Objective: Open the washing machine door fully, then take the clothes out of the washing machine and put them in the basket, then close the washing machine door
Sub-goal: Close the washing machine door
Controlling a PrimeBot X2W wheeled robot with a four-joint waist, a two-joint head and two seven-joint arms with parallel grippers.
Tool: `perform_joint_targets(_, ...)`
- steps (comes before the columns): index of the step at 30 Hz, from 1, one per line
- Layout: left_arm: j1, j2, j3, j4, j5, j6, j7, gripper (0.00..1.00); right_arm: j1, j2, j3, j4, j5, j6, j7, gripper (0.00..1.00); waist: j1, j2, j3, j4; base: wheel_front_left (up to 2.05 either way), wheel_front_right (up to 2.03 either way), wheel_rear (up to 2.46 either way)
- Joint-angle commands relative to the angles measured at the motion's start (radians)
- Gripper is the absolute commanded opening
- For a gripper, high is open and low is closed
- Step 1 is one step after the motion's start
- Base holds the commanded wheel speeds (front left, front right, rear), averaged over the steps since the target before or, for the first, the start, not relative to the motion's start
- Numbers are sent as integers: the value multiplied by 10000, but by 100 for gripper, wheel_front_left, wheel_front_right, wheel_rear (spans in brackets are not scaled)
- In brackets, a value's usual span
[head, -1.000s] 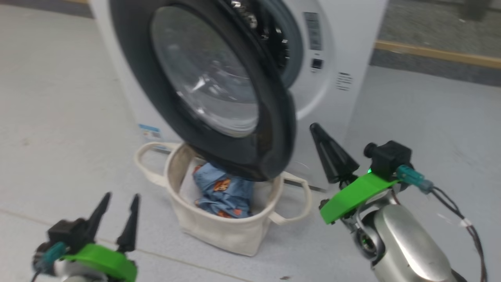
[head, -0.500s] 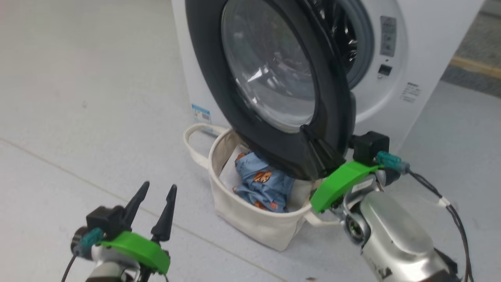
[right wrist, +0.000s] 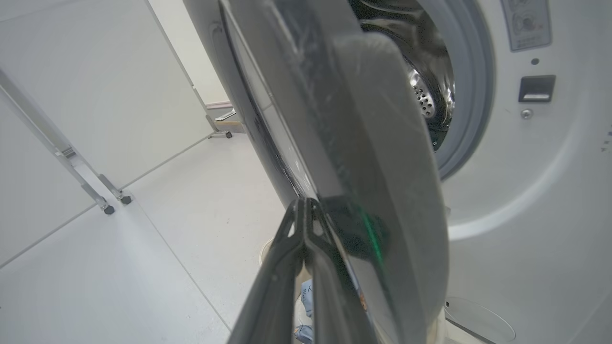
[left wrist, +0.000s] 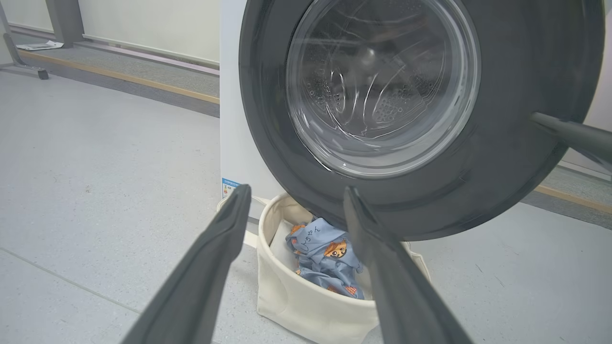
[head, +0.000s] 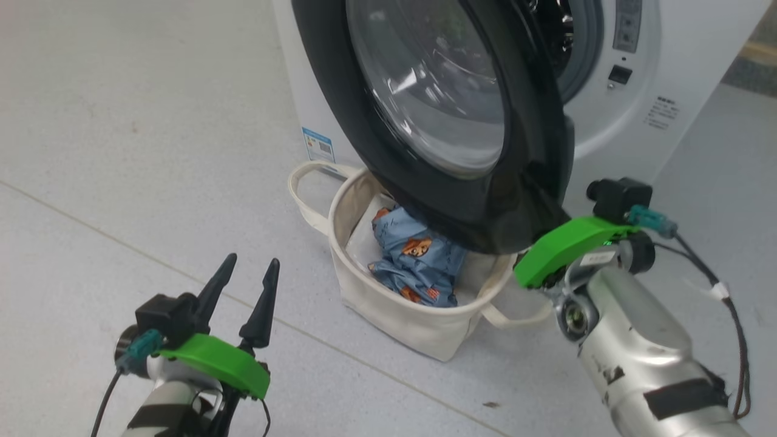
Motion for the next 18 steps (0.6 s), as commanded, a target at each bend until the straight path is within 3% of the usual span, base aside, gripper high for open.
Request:
perform_joint_targets(1, -504, 151, 419, -290, -59, -54, -127, 100, -587, 151, -208, -180, -118, 63, -116, 0, 0, 0, 147, -93, 0, 0, 0)
perform_joint_targets(18, -940, -183, 457, -797, -14, -56, -131, 100, -2687, 66, -3115, 933, -2264, 63, -123, 0, 0, 0, 1835, -231, 0, 0, 0)
